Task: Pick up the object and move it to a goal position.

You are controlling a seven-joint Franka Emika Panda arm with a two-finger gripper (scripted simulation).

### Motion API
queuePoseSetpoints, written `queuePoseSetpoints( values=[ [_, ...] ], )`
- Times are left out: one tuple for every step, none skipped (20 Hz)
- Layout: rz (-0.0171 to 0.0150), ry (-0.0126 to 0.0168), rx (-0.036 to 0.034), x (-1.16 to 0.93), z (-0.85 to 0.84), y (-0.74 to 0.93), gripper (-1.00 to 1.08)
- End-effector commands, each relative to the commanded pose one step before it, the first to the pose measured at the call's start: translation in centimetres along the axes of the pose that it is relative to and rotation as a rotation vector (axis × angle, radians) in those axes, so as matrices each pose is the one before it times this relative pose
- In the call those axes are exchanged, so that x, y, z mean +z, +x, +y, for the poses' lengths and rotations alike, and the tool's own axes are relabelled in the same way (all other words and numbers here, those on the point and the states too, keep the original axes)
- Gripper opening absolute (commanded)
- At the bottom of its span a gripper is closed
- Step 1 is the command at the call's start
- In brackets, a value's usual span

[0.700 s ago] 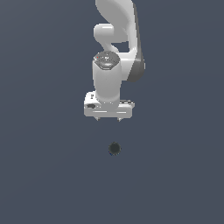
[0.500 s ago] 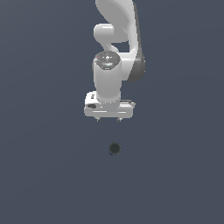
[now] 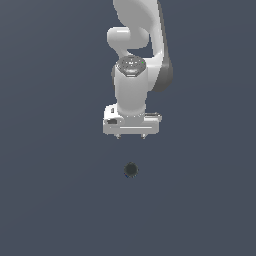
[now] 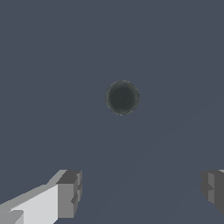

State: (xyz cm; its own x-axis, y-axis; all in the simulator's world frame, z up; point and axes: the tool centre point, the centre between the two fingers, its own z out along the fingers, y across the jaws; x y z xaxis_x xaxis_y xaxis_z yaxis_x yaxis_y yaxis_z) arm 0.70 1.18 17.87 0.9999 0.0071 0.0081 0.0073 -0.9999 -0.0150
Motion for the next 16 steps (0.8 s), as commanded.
queuePoseSetpoints(
  values=[
    [-0.00010, -0.00001, 0.00031, 0.010, 0.050, 0.005, 1.00],
    [0.00003, -0.00008, -0.00276, 0.030, -0.016, 0.035, 1.00],
    [-0.00003, -0.00024, -0.00425, 0.052, -0.011, 0.054, 1.00],
    [-0.00010, -0.00041, -0.00572, 0.075, -0.006, 0.072, 1.00],
    [-0.00016, -0.00056, -0.00722, 0.098, -0.003, 0.090, 1.00],
    [-0.00022, -0.00069, -0.00868, 0.120, 0.003, 0.109, 1.00],
    [-0.00027, -0.00080, -0.01014, 0.142, 0.005, 0.126, 1.00],
    [-0.00031, -0.00089, -0.01154, 0.163, 0.006, 0.143, 1.00],
    [-0.00033, -0.00094, -0.01297, 0.183, 0.006, 0.160, 1.00],
    [-0.00036, -0.00097, -0.01443, 0.203, 0.007, 0.177, 1.00],
    [-0.00039, -0.00101, -0.01579, 0.223, 0.007, 0.192, 1.00],
    [-0.00044, -0.00106, -0.01719, 0.246, 0.013, 0.208, 1.00],
    [-0.00049, -0.00109, -0.01864, 0.270, 0.018, 0.223, 1.00],
    [-0.00053, -0.00109, -0.02008, 0.294, 0.023, 0.238, 1.00],
    [-0.00056, -0.00108, -0.02155, 0.319, 0.029, 0.252, 1.00],
    [-0.00059, -0.00106, -0.02304, 0.344, 0.035, 0.266, 1.00]
  ],
)
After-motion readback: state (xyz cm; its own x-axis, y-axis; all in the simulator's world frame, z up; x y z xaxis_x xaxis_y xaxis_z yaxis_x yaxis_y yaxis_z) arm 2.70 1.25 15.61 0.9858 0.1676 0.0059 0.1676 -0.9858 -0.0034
